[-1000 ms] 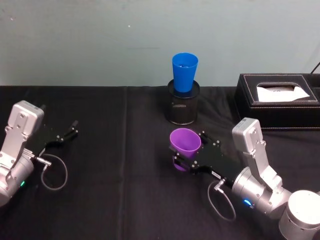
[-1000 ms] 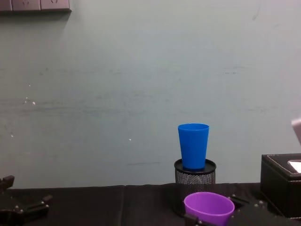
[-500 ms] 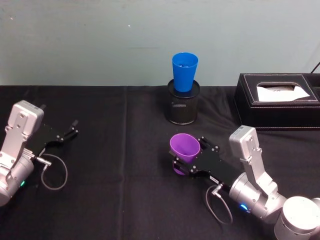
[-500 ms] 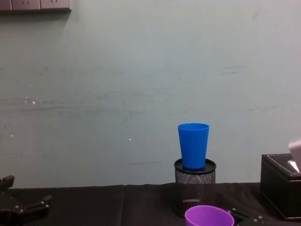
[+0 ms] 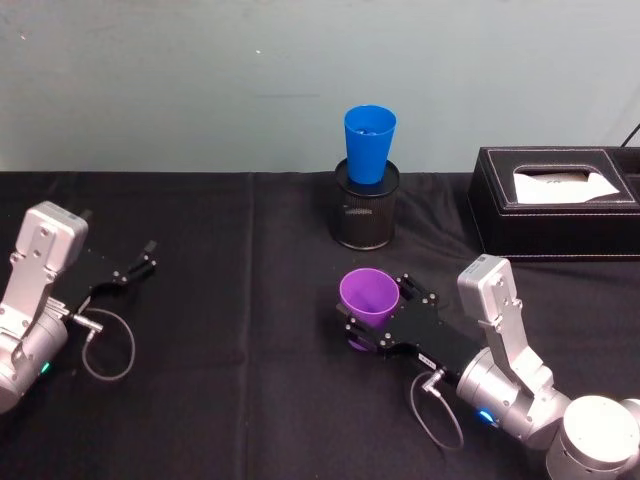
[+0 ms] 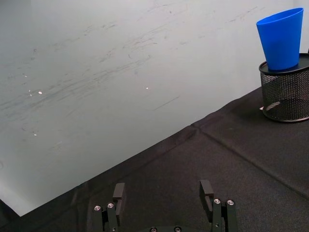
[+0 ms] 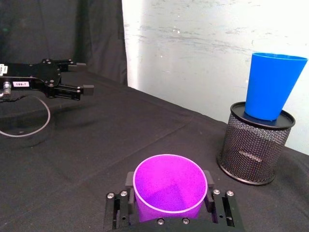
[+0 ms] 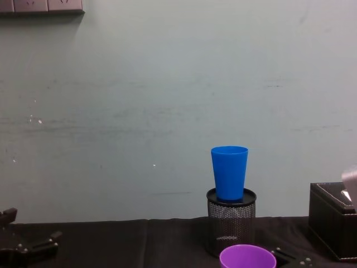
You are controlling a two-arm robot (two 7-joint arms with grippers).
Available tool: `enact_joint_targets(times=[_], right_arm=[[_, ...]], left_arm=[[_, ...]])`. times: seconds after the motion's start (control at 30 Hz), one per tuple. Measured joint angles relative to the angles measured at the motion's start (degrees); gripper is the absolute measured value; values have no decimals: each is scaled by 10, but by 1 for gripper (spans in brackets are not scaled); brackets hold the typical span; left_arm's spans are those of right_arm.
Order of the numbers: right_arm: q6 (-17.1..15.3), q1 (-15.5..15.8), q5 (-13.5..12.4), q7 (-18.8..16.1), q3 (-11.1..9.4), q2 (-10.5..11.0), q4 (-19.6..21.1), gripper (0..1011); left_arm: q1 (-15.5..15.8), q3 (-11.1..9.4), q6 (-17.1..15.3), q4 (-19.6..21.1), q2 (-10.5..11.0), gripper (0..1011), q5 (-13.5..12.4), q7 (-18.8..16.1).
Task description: Pick up one cup with a gripper and tap it against the other cup.
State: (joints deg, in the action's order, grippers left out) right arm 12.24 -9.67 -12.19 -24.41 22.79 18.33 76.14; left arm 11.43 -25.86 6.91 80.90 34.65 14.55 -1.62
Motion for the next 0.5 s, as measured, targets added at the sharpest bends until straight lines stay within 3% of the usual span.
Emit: enact_joint_targets(times=[0.3,0.5], right_arm=[[-2,0,-1,0,1,1,1,1002],[0,6,1,1,-3,2,15,1000]], left_arm=[[0,0,0,0,0,1000,0,0],[0,0,0,0,0,1000,0,0]])
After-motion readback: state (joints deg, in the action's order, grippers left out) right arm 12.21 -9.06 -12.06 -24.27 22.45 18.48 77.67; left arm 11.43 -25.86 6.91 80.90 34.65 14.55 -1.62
